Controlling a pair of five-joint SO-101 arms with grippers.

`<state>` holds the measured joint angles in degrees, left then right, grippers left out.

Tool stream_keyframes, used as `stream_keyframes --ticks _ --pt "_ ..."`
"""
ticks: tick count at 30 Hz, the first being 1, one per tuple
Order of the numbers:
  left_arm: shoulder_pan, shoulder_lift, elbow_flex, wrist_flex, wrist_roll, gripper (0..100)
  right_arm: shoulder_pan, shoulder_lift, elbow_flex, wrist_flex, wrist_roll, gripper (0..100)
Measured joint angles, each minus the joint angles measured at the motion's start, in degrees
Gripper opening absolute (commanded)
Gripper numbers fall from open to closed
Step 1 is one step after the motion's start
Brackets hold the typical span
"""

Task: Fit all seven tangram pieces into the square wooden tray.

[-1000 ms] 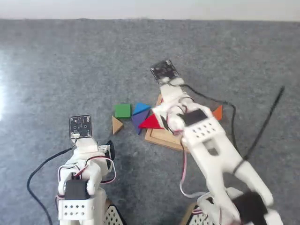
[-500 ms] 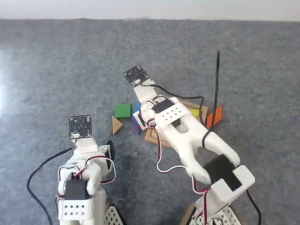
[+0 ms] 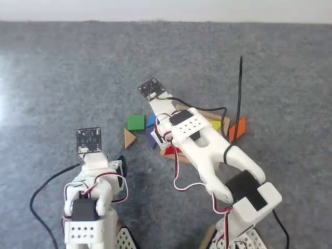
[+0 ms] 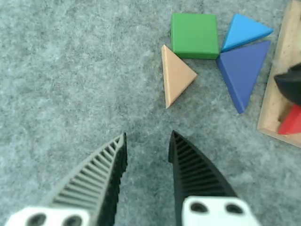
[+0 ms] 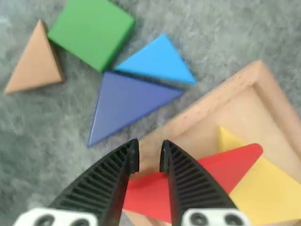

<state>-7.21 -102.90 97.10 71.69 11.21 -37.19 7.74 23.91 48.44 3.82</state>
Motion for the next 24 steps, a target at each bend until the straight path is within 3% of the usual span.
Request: stream_keyframes --ticks 13,19,24 --pt "0.0 0.0 0.0 0.0 0.0 14 0.09 -2.02 0.09 2.64 5.01 9.1" --pt "0.0 0.0 0.0 0.0 0.0 14 2.9 -21.1 3.96 2.37 4.22 9.1" --pt "0.0 0.0 0.0 0.0 0.0 14 10.55 -37.63 13.98 4.4 4.13 9.0"
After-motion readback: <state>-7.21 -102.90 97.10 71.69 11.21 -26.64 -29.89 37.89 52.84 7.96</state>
